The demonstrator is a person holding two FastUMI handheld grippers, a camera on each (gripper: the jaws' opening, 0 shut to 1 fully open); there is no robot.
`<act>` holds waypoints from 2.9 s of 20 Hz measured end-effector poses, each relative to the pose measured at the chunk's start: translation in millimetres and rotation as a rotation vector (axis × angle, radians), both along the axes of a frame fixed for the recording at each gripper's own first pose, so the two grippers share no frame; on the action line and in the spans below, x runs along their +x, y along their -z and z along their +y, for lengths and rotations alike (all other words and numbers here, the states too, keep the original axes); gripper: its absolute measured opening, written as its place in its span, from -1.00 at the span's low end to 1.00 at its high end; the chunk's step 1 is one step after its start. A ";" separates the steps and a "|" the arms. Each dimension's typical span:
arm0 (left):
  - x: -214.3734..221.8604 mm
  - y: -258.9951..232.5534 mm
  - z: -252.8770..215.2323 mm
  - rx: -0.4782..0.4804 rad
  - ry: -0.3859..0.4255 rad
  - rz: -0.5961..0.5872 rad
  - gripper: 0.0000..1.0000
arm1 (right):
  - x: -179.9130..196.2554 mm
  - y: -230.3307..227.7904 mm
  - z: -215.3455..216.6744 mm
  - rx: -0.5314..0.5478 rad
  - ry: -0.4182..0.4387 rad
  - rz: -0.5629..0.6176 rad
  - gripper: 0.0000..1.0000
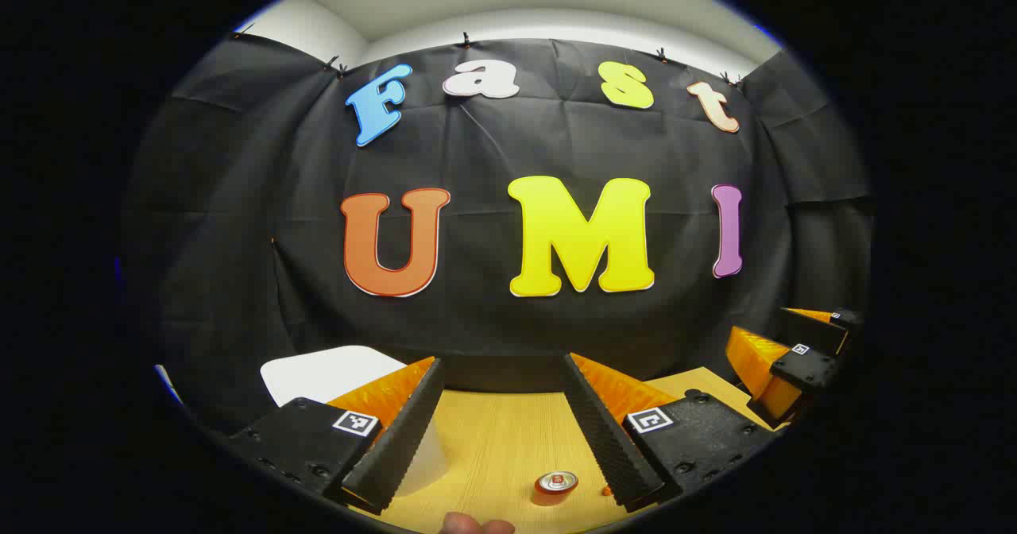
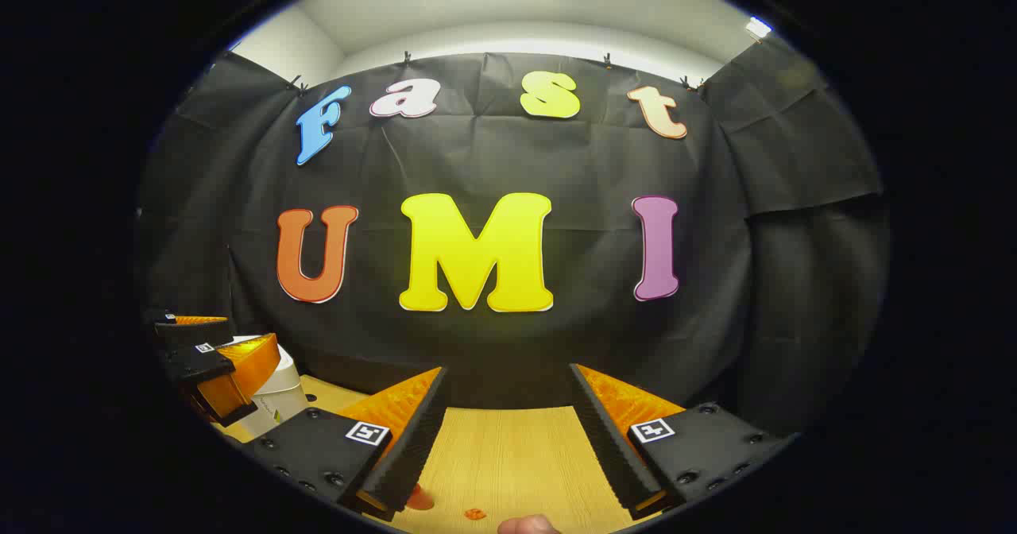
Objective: Press the lid of the desktop garbage bin to open it, pick up the crumpled paper on the desktop and throw it into the bin, then pick up the pop can on the desktop and drop it into the bin, and finally close the garbage bin lid.
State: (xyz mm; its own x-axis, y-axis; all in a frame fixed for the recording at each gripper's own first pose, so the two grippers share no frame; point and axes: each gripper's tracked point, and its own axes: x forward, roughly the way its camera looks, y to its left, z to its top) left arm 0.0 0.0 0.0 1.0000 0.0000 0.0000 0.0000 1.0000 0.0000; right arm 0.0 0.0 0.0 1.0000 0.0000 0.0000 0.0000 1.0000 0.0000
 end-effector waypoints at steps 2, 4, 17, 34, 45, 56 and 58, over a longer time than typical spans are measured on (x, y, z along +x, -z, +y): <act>0.8 -0.1 0.1 -0.001 -0.004 0.000 0.95 | 0.4 -0.5 -0.6 -0.001 -0.003 0.001 0.88; 2.1 -0.3 -1.1 -0.004 -0.006 0.004 0.94 | 2.0 -1.4 -4.3 0.005 -0.001 0.002 0.88; 3.8 -4.9 -1.2 0.022 -0.027 0.011 0.94 | 7.1 -4.2 -9.5 0.022 -0.019 0.009 0.87; 35.3 1.9 71.9 0.039 -0.198 0.042 0.56 | 19.7 3.2 -24.3 -0.004 -0.056 0.046 0.88; 58.8 30.1 152.0 0.065 -0.373 0.120 -0.02 | 24.6 6.3 -15.2 -0.035 -0.086 0.067 0.88; 66.8 71.1 168.6 0.017 -0.400 0.232 -0.73 | 28.4 14.9 -5.5 -0.056 -0.084 0.091 0.88; 66.9 75.0 170.0 0.003 -0.406 0.239 -0.79 | 28.7 15.6 0.5 -0.060 -0.091 0.092 0.88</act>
State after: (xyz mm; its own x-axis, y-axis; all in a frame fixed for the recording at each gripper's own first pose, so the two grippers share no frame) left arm 66.9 170.0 -75.0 0.8910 0.3915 -0.2301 -0.3908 0.9191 0.0503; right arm 28.7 0.5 -15.6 0.9916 0.0882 -0.0945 -0.0937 0.9941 -0.0553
